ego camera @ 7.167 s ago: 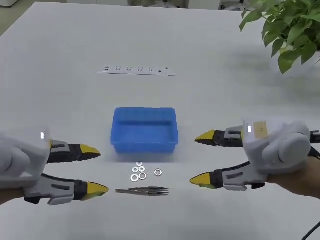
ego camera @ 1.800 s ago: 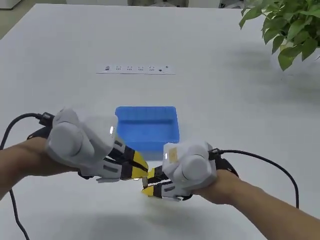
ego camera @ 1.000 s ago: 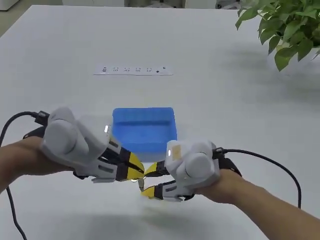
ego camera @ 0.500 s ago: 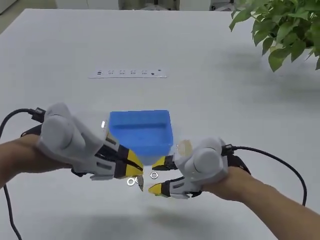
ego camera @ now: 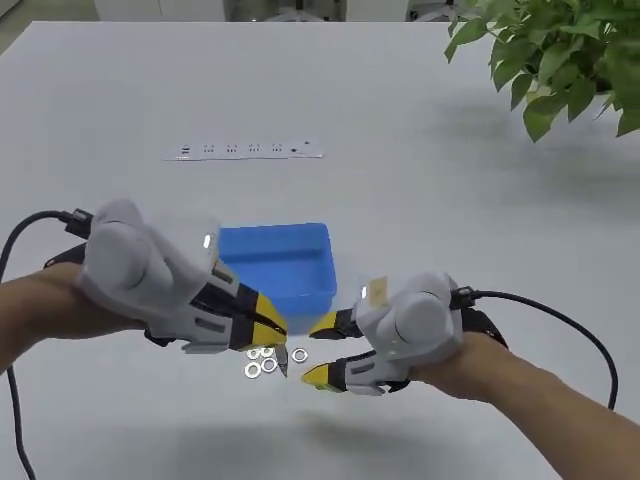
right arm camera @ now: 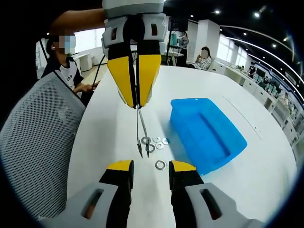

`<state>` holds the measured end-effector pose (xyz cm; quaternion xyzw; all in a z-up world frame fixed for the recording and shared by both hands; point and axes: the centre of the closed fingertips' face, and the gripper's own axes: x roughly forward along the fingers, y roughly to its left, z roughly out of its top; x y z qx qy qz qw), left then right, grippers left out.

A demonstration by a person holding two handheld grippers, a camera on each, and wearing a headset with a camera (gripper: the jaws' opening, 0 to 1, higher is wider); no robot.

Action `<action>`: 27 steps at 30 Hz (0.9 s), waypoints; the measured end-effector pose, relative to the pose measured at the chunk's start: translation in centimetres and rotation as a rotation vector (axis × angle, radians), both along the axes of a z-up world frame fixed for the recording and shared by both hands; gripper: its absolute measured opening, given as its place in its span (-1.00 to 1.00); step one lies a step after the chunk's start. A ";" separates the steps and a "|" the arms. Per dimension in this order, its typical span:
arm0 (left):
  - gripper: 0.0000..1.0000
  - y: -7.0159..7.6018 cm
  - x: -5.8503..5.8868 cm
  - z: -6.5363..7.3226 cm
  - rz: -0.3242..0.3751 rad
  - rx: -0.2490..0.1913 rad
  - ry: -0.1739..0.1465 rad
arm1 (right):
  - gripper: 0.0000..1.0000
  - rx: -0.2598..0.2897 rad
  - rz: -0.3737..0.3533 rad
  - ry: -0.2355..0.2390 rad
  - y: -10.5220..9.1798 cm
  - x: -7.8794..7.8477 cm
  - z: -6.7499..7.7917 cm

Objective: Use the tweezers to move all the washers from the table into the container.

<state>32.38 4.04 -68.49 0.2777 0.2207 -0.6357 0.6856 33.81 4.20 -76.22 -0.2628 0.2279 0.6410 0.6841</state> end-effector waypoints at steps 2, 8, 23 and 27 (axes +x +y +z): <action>-0.89 -0.1 0.1 -0.1 -0.004 0.004 -0.001 | -0.38 -0.002 -0.004 -0.001 -0.1 0.1 0.0; -0.89 -0.5 0.5 0.1 -0.013 -0.002 -0.003 | -0.38 -0.008 -0.011 0.005 -0.6 0.1 -0.4; -0.89 -0.8 1.4 -0.2 -0.015 -0.006 -0.007 | -0.39 -0.015 -0.025 0.013 -1.3 0.0 -0.6; -0.89 -0.9 1.6 -0.4 -0.014 -0.005 -0.009 | -0.39 -0.016 -0.026 0.016 -1.3 -0.1 -0.7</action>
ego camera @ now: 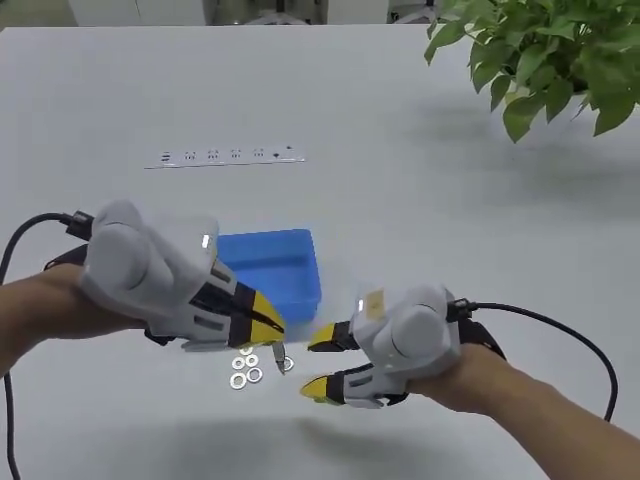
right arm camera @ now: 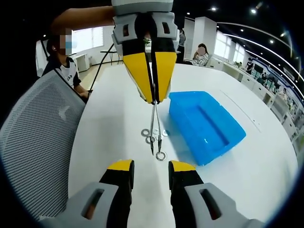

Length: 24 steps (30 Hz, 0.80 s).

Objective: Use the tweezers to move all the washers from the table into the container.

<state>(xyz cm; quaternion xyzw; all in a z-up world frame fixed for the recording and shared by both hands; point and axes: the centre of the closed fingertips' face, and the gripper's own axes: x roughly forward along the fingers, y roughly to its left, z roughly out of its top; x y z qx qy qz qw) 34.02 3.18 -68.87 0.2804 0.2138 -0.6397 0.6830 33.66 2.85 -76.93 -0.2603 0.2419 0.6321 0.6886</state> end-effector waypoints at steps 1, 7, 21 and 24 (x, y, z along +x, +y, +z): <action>-0.89 0.0 0.0 0.0 0.001 0.000 0.001 | -0.39 0.000 0.000 0.002 0.0 0.0 0.0; -0.89 0.1 0.4 -0.5 0.009 0.003 -0.001 | -0.39 0.000 0.001 0.000 0.0 0.1 0.0; -0.89 -0.4 0.8 -0.6 -0.001 -0.016 0.031 | -0.43 0.000 0.023 -0.005 1.0 0.6 0.1; -0.89 -0.5 0.9 -0.7 0.001 -0.019 0.039 | -0.45 0.000 0.027 -0.006 1.4 0.9 0.1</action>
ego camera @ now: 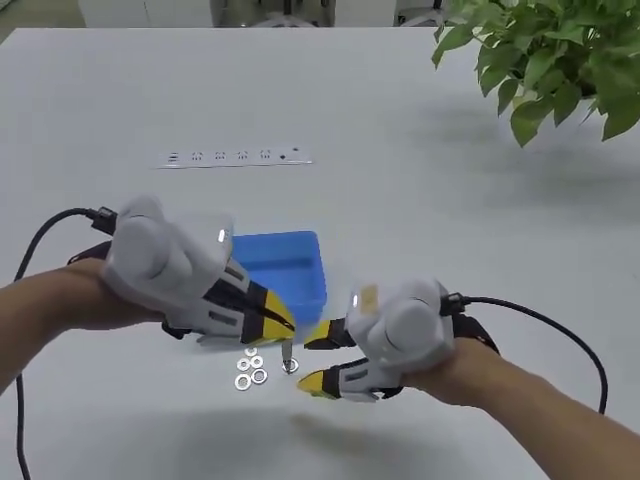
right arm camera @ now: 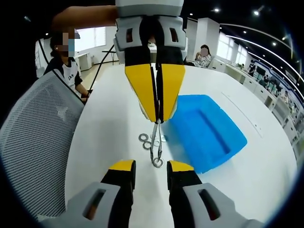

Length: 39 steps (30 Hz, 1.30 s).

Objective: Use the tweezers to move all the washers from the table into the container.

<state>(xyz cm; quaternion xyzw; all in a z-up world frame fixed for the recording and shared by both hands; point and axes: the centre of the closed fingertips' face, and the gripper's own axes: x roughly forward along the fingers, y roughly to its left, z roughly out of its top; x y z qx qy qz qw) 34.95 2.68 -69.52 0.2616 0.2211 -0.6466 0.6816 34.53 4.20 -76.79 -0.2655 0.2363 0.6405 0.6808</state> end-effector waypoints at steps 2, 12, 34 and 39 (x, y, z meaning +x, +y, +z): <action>-0.89 -0.1 0.1 0.0 0.001 0.000 0.000 | -0.49 -0.004 0.004 -0.004 0.2 0.1 0.0; -0.89 -0.3 0.1 0.0 0.013 -0.003 0.014 | -0.64 -0.002 0.009 0.006 1.2 1.0 0.2; -0.89 0.2 0.0 -0.3 0.028 0.002 0.014 | -0.80 -0.052 0.042 0.029 1.9 0.5 -0.5; -0.89 0.1 -0.1 -0.4 0.031 -0.006 0.018 | -0.84 -0.056 0.029 0.032 1.8 0.4 -0.5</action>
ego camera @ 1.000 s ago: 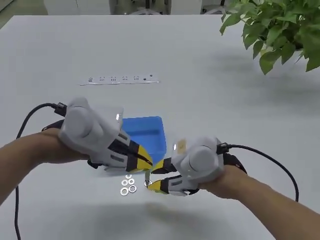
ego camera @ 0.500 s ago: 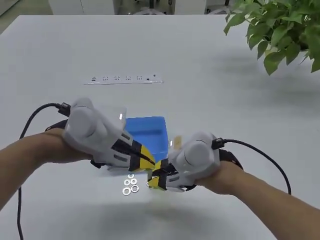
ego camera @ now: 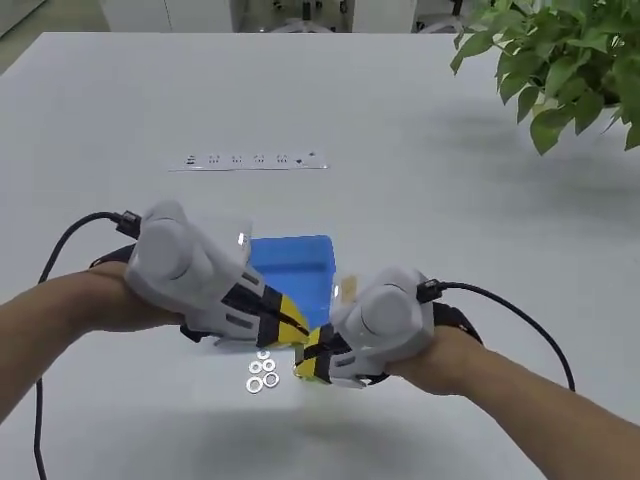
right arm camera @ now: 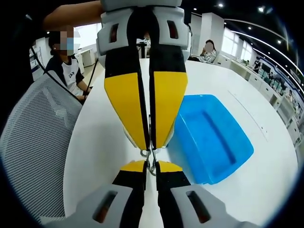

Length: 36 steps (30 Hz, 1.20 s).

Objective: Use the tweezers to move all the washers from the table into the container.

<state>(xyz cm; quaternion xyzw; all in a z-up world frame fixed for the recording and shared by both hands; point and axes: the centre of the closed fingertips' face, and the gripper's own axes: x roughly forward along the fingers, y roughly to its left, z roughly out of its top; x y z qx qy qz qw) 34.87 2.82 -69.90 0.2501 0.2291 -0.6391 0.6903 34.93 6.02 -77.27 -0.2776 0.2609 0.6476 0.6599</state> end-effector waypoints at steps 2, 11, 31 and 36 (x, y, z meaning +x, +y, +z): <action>-0.89 -0.1 0.0 0.0 0.001 -0.005 -0.001 | -0.85 -0.002 -0.005 0.000 -0.1 0.0 0.0; -0.88 -0.1 0.2 -0.1 -0.004 -0.003 -0.023 | -0.87 0.005 -0.028 0.000 -0.2 0.1 0.0; -0.61 0.1 0.6 1.1 0.068 -0.071 -0.017 | -0.87 0.036 -0.059 0.000 -1.1 0.6 1.5; -0.46 0.7 0.8 1.2 0.117 -0.095 -0.006 | -0.87 0.044 -0.062 -0.001 -1.2 0.6 1.9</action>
